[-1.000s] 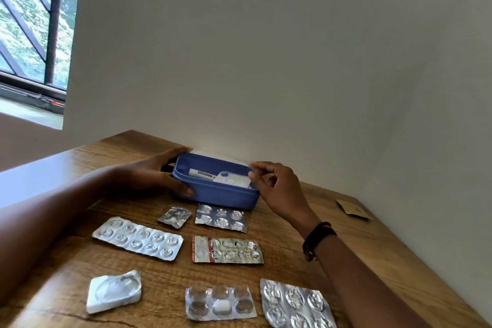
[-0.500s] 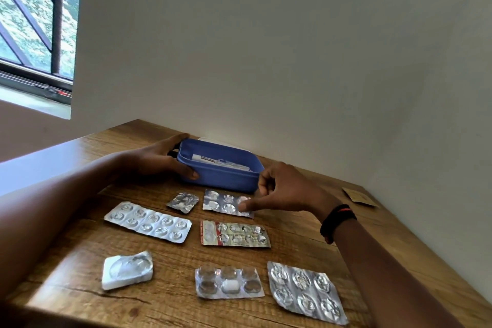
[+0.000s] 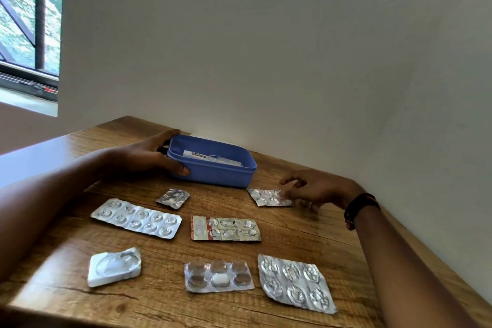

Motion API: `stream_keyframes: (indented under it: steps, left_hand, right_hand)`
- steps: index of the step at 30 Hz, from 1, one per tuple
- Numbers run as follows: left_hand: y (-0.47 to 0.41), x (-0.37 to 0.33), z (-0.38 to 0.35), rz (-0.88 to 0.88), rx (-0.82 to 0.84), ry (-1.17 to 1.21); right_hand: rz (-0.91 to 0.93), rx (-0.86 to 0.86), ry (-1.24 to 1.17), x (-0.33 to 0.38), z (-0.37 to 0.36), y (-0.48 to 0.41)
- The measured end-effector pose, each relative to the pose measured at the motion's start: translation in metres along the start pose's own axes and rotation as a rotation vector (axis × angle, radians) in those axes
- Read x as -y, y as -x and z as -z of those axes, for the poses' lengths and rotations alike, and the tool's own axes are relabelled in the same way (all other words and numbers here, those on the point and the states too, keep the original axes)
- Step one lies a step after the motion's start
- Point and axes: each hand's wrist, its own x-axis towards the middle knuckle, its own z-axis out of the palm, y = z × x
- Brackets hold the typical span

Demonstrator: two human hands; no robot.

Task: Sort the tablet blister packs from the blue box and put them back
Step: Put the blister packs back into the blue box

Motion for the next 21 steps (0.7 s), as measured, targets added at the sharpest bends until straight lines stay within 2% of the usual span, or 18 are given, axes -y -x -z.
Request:
stream_keyframes:
  steps: [3, 7, 11, 16, 18, 21]
  left_hand:
    - [0.000, 0.000, 0.000, -0.005, 0.005, 0.001]
    - [-0.002, 0.000, 0.000, -0.004, -0.001, -0.012]
    - [-0.001, 0.001, 0.001, 0.003, -0.001, -0.003]
    - [-0.002, 0.002, 0.001, -0.002, -0.003, 0.000]
    - [-0.002, 0.002, 0.001, -0.007, 0.001, 0.002]
    - [-0.002, 0.002, 0.001, -0.019, 0.019, 0.029]
  right_hand:
    - [0.035, 0.024, 0.063, 0.002, -0.001, 0.001]
    - [0.051, 0.017, 0.017, 0.004, -0.001, 0.002]
    - [0.164, -0.018, -0.315, 0.002, 0.004, 0.009]
    - [0.351, 0.055, -0.733, 0.003, 0.016, 0.021]
    - [0.390, 0.009, -0.805, 0.006, 0.016, 0.021]
    - [0.439, -0.148, -0.837, 0.015, 0.009, 0.018]
